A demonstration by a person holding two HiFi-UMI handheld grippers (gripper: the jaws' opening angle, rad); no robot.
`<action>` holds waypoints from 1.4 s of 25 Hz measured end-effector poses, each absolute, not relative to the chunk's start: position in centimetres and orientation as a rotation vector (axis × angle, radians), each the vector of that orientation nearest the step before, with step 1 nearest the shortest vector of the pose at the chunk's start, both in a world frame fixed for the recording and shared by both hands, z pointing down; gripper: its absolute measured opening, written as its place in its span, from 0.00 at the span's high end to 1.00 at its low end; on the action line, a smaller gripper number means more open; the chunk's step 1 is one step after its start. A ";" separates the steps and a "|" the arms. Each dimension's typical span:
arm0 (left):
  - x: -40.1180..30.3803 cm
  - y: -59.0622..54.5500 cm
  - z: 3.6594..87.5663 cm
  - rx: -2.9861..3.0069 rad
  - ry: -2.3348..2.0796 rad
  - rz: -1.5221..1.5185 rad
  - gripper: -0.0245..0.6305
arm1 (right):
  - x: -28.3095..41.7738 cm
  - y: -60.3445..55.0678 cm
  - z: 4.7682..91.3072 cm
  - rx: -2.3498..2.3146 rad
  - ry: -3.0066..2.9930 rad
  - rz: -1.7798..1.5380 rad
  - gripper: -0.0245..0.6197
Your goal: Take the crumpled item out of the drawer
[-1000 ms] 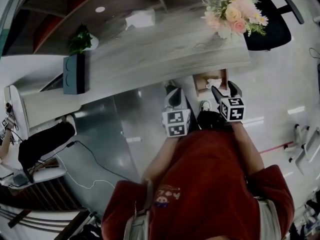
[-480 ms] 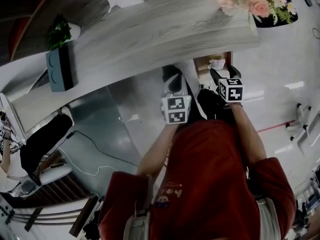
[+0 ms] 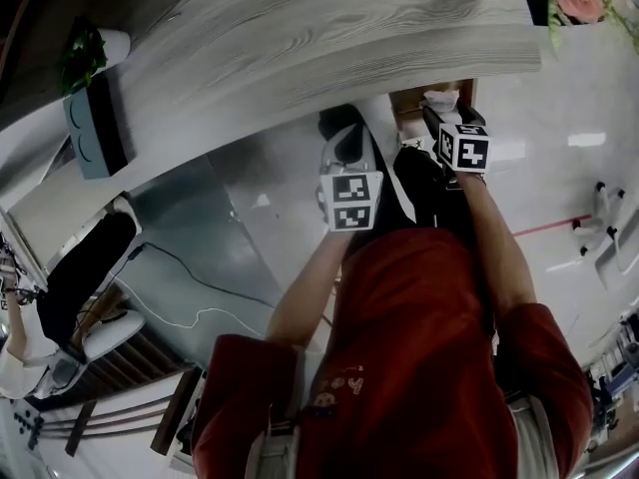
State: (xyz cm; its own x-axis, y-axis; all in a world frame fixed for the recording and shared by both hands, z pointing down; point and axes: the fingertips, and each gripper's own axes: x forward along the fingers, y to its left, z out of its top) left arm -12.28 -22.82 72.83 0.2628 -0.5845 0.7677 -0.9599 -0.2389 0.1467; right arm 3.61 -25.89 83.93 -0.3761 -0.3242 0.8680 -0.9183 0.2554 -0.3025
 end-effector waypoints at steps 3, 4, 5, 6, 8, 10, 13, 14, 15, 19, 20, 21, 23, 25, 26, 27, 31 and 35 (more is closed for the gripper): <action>-12.7 -22.7 73.6 1.912 -1.390 0.795 0.96 | 3.5 -25.9 85.5 1.136 -1.807 1.142 0.46; -12.8 -22.7 73.9 1.907 -1.389 0.798 0.96 | 3.6 -26.0 85.9 1.138 -1.797 1.143 0.46; -12.9 -22.6 74.1 1.903 -1.390 0.800 0.96 | 3.7 -26.1 86.2 1.139 -1.787 1.138 0.46; -13.0 -22.6 74.2 1.900 -1.391 0.801 0.96 | 3.7 -26.2 86.5 1.140 -1.779 1.132 0.46; -13.2 -22.6 74.5 1.891 -1.394 0.803 0.96 | 3.9 -26.4 86.9 1.143 -1.763 1.125 0.46; -13.3 -22.4 74.8 1.882 -1.393 0.805 0.96 | 4.1 -26.5 87.2 1.149 -1.747 1.123 0.46; -13.2 -22.2 74.9 1.876 -1.390 0.808 0.96 | 4.5 -26.6 87.6 1.151 -1.708 1.125 0.46; -13.2 -22.2 75.0 1.875 -1.388 0.809 0.96 | 4.5 -26.5 87.8 1.145 -1.699 1.128 0.46; -13.1 -22.1 75.0 1.875 -1.385 0.810 0.96 | 4.5 -26.4 88.0 1.140 -1.694 1.129 0.47; -12.9 -21.9 75.2 1.875 -1.379 0.813 0.96 | 4.6 -26.3 87.9 1.145 -1.688 1.118 0.55; -12.9 -21.9 75.2 1.877 -1.378 0.813 0.96 | 4.6 -26.2 88.0 1.142 -1.687 1.123 0.57; -12.8 -22.0 75.1 1.879 -1.378 0.813 0.96 | 4.6 -26.0 88.0 1.139 -1.688 1.128 0.59; -12.7 -22.1 75.0 1.884 -1.376 0.812 0.96 | 4.7 -25.9 88.0 1.137 -1.691 1.130 0.60; -12.6 -22.2 74.9 1.887 -1.377 0.811 0.96 | 4.8 -25.8 87.8 1.135 -1.694 1.130 0.61; -12.5 -22.2 74.8 1.889 -1.378 0.810 0.96 | 4.8 -25.7 87.7 1.134 -1.694 1.130 0.61; -12.4 -22.2 74.7 1.891 -1.379 0.808 0.96 | 4.9 -25.6 87.6 1.133 -1.696 1.129 0.61; -12.1 -22.2 74.2 1.900 -1.384 0.804 0.96 | 5.1 -25.4 87.0 1.132 -1.717 1.133 0.61; -11.8 -22.2 73.6 1.912 -1.388 0.803 0.96 | 5.0 -25.1 86.0 1.119 -1.741 1.124 0.61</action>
